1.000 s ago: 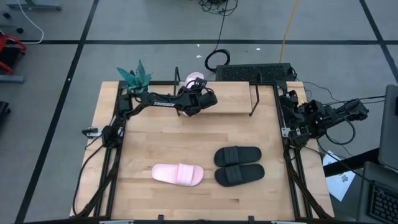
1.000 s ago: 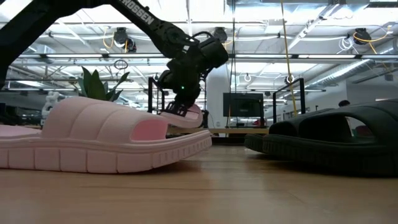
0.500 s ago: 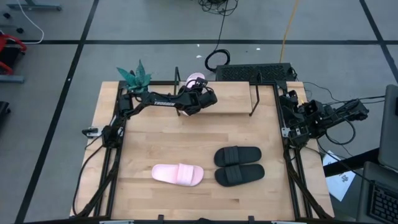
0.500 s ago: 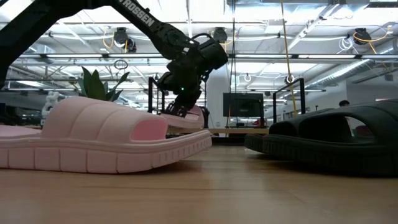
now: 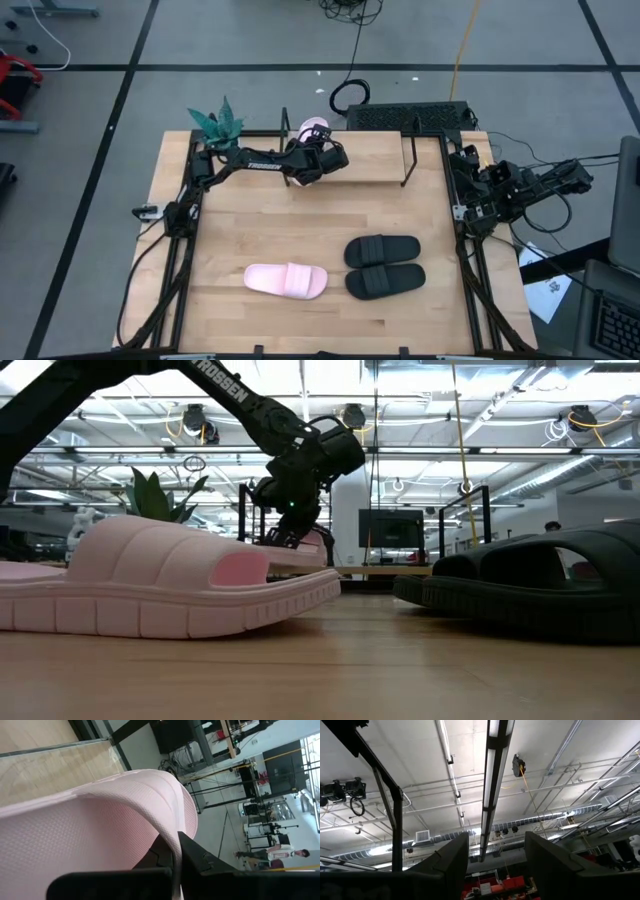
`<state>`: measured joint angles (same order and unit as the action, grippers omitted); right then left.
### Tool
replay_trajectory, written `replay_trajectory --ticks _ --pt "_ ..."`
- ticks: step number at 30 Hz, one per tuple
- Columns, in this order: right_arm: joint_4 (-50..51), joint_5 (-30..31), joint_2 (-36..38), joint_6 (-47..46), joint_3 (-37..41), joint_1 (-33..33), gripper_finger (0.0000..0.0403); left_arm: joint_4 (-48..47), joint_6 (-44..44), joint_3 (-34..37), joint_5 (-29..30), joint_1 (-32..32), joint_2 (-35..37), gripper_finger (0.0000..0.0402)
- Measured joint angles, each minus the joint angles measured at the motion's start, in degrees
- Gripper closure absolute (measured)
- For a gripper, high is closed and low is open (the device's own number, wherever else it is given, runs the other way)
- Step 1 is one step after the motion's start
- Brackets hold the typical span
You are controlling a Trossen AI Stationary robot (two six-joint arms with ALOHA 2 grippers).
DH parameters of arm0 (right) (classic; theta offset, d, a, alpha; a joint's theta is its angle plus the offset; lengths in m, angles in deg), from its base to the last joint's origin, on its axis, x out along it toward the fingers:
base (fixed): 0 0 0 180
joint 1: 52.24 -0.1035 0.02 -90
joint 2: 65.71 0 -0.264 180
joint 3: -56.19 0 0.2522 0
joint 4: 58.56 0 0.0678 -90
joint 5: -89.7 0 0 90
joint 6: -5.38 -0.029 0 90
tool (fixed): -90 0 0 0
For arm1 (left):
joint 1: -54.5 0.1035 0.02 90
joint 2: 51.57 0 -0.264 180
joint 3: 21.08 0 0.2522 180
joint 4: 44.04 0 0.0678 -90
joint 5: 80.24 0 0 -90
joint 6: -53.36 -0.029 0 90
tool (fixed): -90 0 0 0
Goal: Pick and place slides into the shelf
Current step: Put the top pink slide on the shelf
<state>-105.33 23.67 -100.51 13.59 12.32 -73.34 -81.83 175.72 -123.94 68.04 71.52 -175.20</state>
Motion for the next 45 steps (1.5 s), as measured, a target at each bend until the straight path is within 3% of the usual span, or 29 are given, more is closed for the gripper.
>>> replay_trajectory --ticks 7,19,36,45 --pt "0.0 0.0 0.0 0.0 0.0 0.0 0.0218 1.7 -2.8 0.0 0.3 -0.2 -0.1 0.0398" --pt "0.5 0.0 0.0 -2.9 0.0 0.0 0.0218 3.8 -4.8 0.2 1.1 -0.2 -0.2 0.0315" --pt "2.4 0.0 1.0 -3.0 0.0 0.0 0.0218 11.3 -5.5 0.2 4.0 -0.7 -0.4 0.0255" --pt "4.1 0.0 1.9 -3.0 0.0 0.0 0.0218 18.8 -14.9 0.2 6.6 -0.6 -0.4 0.0252"
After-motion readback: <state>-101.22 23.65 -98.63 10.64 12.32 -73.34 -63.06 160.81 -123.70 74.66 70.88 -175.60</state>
